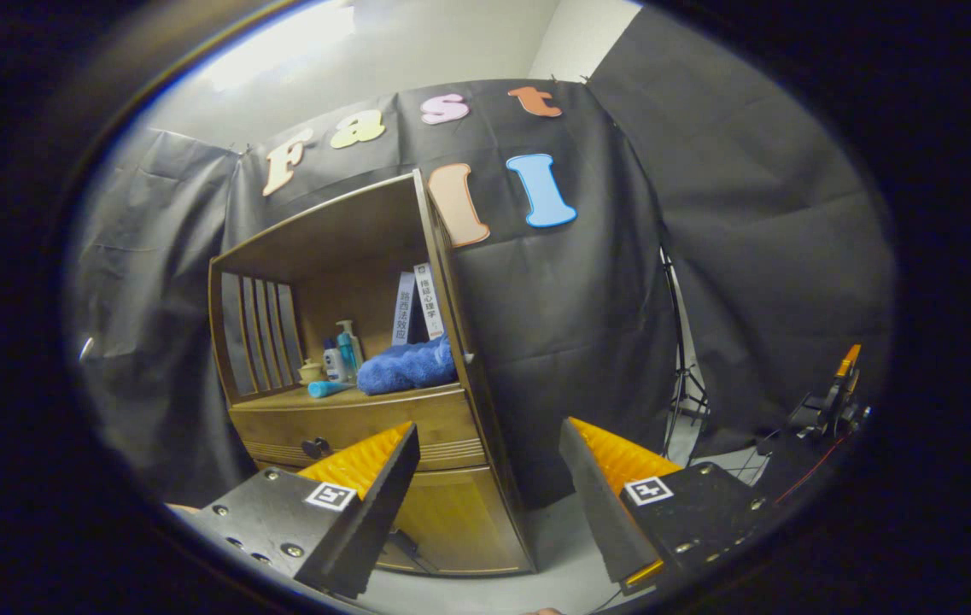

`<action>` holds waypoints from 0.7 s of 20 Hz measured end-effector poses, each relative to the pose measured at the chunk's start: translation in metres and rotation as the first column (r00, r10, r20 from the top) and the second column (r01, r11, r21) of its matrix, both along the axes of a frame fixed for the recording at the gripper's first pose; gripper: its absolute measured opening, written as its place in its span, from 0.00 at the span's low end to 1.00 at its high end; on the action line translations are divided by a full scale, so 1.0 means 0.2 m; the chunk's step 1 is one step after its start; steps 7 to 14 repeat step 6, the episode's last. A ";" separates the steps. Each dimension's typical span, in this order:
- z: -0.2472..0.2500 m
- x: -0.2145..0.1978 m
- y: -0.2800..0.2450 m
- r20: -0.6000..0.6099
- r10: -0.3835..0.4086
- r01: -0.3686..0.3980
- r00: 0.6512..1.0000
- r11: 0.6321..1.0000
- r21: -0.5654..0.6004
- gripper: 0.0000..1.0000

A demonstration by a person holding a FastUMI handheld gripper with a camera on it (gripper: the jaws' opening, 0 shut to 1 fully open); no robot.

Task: Pull open the drawer, take out the items inside it, and place them on the countertop above the cabinet.

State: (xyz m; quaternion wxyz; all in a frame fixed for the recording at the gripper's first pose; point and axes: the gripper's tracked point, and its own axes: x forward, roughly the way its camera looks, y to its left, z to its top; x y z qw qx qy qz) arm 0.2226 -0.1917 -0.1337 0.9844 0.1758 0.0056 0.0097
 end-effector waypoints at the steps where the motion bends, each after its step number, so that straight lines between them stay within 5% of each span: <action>1: 0.00 0.00 0.00 -0.003 -0.001 0.001 1.000 1.000 0.004 0.98; 14: -0.01 -0.01 -0.01 -0.020 -0.006 0.006 1.000 1.000 0.012 0.98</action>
